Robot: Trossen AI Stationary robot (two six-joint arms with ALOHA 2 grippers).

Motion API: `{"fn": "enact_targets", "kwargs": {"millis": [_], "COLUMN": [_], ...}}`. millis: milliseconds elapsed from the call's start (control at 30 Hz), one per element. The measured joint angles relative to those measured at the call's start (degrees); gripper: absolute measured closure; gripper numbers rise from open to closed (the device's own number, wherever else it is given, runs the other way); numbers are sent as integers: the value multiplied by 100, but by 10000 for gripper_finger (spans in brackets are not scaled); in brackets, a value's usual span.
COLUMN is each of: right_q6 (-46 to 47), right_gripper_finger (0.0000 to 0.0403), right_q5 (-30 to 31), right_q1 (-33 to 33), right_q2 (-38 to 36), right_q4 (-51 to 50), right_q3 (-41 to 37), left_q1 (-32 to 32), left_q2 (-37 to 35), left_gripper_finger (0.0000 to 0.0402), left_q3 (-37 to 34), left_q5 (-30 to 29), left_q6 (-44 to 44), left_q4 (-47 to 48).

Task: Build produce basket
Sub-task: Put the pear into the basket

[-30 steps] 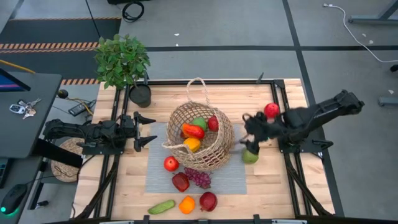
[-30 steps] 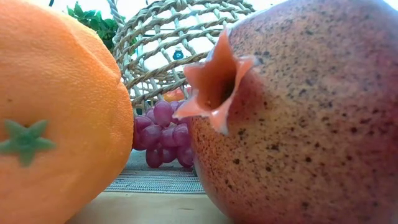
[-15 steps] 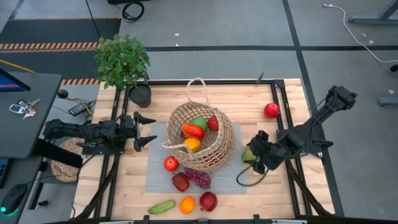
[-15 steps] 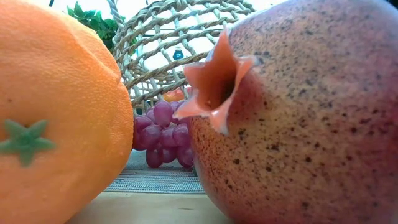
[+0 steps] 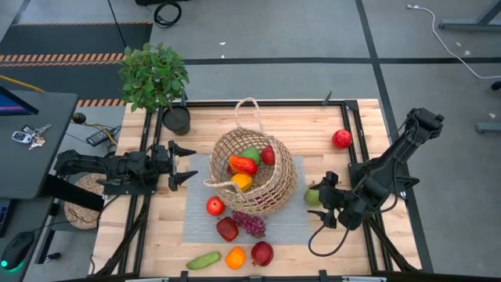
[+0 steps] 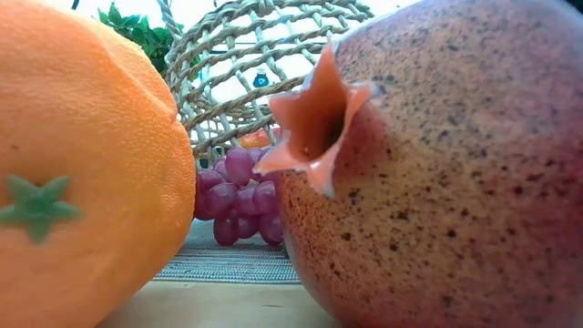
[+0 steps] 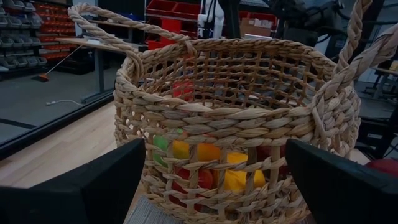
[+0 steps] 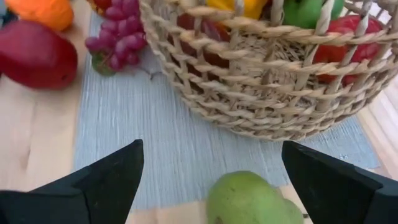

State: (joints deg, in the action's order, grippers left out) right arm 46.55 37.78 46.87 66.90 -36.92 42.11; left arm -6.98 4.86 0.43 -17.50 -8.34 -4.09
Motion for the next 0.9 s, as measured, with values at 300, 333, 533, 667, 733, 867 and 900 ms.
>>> {"fn": "enact_targets", "kwargs": {"millis": [300,333,533,667,733,867,900], "right_q6": [-68,-66,-66,-48,-27,-23,-23], "right_gripper_finger": [18,18,18,18,18,18,18], "right_q5": [24,24,16,7,5,4,4], "right_q1": [-4,-4,-4,-4,-4,-4,-4], "right_q2": [-149,-149,-145,-145,-145,-145,-145], "right_q4": [-128,-123,-125,-125,-125,-125,-125], "right_q3": [0,0,0,0,0,0,0], "left_q1": [0,0,1,0,0,0,0], "left_q2": [0,2,1,0,0,2,2], "left_gripper_finger": [10,10,10,10,10,10,10], "left_q3": [0,0,0,0,0,0,0], "left_q5": [0,0,0,0,0,1,0], "left_q6": [0,0,1,0,0,2,1], "left_q4": [1,3,1,1,3,1,1]}}
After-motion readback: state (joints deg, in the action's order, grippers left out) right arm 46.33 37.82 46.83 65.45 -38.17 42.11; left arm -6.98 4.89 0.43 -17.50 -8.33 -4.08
